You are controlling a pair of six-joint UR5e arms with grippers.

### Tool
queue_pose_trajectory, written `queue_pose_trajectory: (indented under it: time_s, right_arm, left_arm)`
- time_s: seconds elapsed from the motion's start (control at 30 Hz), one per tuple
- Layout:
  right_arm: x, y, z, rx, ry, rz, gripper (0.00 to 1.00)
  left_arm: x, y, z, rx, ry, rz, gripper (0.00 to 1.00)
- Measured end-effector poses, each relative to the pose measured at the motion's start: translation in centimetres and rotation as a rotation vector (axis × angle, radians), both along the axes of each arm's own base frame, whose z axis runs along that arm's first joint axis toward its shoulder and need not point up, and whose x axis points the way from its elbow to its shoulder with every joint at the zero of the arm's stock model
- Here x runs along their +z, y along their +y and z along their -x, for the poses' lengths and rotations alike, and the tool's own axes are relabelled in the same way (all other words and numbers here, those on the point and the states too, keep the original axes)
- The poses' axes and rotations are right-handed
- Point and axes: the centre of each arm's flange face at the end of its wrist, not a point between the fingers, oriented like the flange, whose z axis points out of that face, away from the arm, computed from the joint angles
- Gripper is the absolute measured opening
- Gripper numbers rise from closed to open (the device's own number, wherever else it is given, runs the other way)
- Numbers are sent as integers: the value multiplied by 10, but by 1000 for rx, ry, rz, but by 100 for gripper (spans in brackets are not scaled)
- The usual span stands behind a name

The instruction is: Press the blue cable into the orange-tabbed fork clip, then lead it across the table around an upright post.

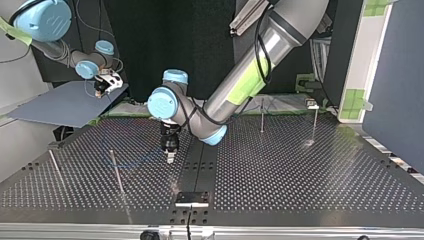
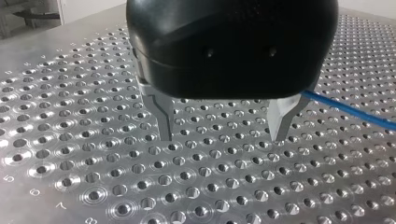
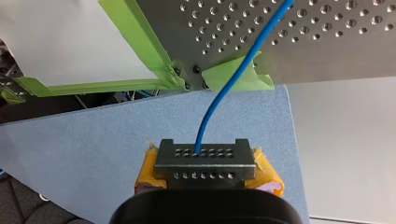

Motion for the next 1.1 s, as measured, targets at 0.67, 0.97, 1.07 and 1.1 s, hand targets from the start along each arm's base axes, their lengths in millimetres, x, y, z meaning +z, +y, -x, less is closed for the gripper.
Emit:
queue_pose_trajectory:
  time_s: [0.67, 0.97, 1.07, 1.1]
  right_arm:
    - [-15, -18, 3, 7, 9, 10, 0]
    - [-16, -18, 1, 13, 13, 7, 0]
    - [-16, -17, 1, 14, 13, 6, 0]
    - [-16, -17, 1, 15, 14, 4, 0]
  left_arm:
    - [-9, 9, 10, 17, 117, 39, 100]
    - [-9, 7, 9, 7, 131, 132, 100]
    - [-8, 6, 8, 3, 132, 166, 100]
    - [-8, 6, 8, 1, 133, 175, 100]
